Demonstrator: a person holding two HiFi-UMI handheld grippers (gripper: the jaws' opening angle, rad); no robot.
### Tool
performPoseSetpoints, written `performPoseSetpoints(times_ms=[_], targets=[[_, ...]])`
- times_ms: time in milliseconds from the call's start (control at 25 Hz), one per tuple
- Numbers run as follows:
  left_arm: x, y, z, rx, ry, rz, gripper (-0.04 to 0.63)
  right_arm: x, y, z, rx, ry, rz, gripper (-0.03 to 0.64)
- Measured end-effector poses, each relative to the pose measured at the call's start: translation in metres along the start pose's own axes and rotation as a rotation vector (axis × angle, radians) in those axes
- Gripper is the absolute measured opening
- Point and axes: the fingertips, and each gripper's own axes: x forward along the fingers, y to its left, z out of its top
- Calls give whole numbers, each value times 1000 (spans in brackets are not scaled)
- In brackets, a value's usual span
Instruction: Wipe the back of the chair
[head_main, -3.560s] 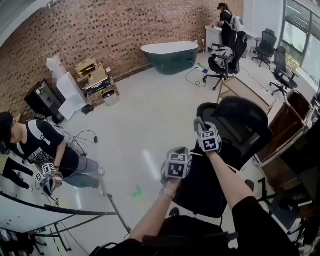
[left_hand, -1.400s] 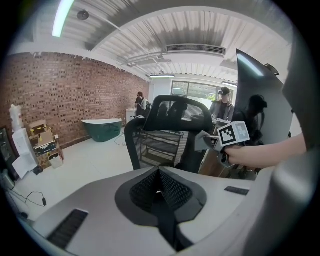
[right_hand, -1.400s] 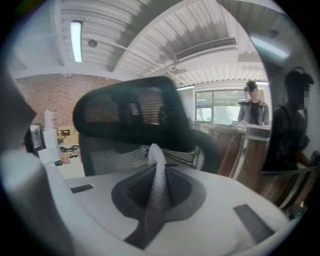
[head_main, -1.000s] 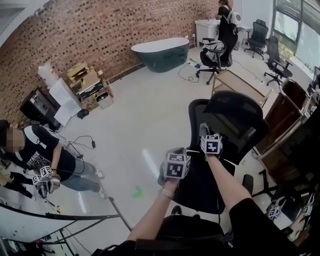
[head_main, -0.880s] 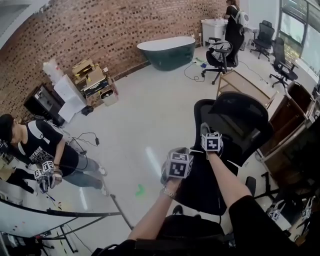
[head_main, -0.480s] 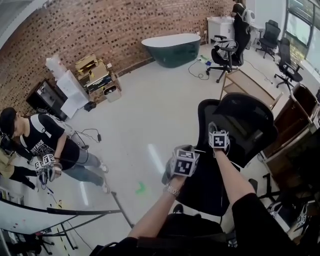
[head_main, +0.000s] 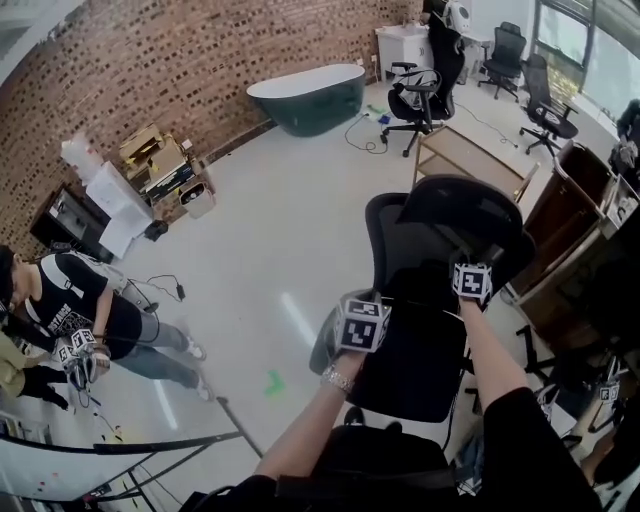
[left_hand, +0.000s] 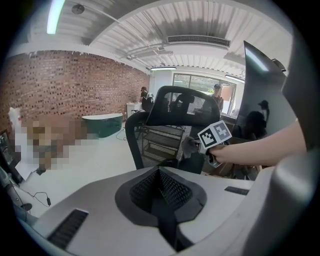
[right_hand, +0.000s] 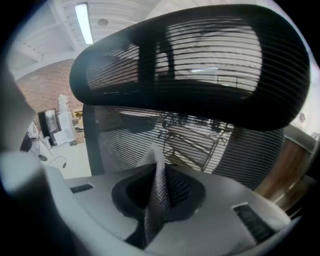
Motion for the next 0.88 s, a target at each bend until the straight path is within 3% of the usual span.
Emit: performPoseSetpoints(times_ms=[400,520,680,880], targets=[[12,-30,3,12,-6,-63,-8,-43,-140,-67,126,81,-190,28],[10,-29,-1,2,-7,-65,-8,-53,-160,-89,152,130,-239,28],[7,-25,-4,-10,-7,-58,-8,-52,-128,-90,150,127,-205,28],[3,-14,-4,-25,-7,-36,-8,-23,0,-58,106,66,-19,28]])
